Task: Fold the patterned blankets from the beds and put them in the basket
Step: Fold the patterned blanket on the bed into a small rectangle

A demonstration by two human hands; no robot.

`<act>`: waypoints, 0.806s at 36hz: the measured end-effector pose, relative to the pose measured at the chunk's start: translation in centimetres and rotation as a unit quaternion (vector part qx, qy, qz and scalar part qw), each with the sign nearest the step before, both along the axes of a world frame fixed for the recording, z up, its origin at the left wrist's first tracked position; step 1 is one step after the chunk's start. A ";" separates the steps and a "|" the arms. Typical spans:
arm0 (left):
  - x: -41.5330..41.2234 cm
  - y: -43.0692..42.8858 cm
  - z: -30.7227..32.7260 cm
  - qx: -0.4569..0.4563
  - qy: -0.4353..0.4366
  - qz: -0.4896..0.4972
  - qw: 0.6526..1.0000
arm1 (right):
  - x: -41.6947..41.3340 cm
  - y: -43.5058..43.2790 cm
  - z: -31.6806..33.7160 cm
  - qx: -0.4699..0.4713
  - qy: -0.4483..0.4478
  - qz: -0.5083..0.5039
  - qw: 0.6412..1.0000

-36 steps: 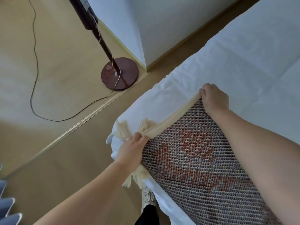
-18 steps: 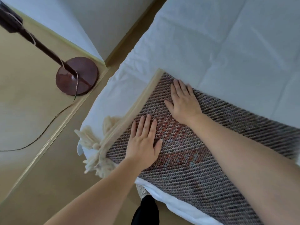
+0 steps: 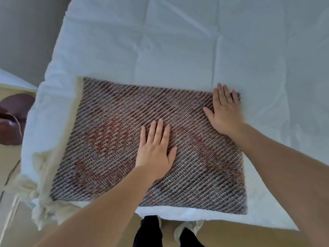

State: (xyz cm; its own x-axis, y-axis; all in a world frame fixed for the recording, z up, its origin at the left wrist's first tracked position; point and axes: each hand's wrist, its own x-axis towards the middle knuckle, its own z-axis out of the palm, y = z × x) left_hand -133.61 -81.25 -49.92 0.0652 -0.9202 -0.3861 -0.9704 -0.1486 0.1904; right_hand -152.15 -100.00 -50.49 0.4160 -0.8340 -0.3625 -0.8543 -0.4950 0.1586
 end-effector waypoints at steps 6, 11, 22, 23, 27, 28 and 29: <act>-7.5 -1.1 -0.5 -0.014 0.013 -0.042 0.999 | -3.3 0.0 -0.4 0.001 -0.032 -0.032 0.999; -10.0 0.3 -0.6 -0.026 0.009 -0.039 0.999 | -5.1 4.6 -0.5 0.038 -0.098 -0.022 0.994; -9.5 1.3 -0.3 0.001 -0.042 -0.006 0.999 | -11.4 21.2 -2.1 0.070 -0.154 0.001 0.986; -9.6 1.5 -0.3 -0.002 -0.042 -0.005 0.999 | -11.7 21.8 -2.3 0.074 -0.154 0.005 0.985; -10.3 2.1 -0.6 -0.014 -0.037 -0.014 0.999 | -12.4 22.2 -2.4 0.079 -0.159 0.003 0.984; -10.5 2.3 -0.6 -0.015 -0.036 -0.018 0.999 | -12.4 22.1 -2.4 0.080 -0.160 0.004 0.984; -10.6 2.4 -0.7 -0.016 -0.037 -0.023 0.999 | -12.4 22.0 -2.4 0.081 -0.162 0.005 0.984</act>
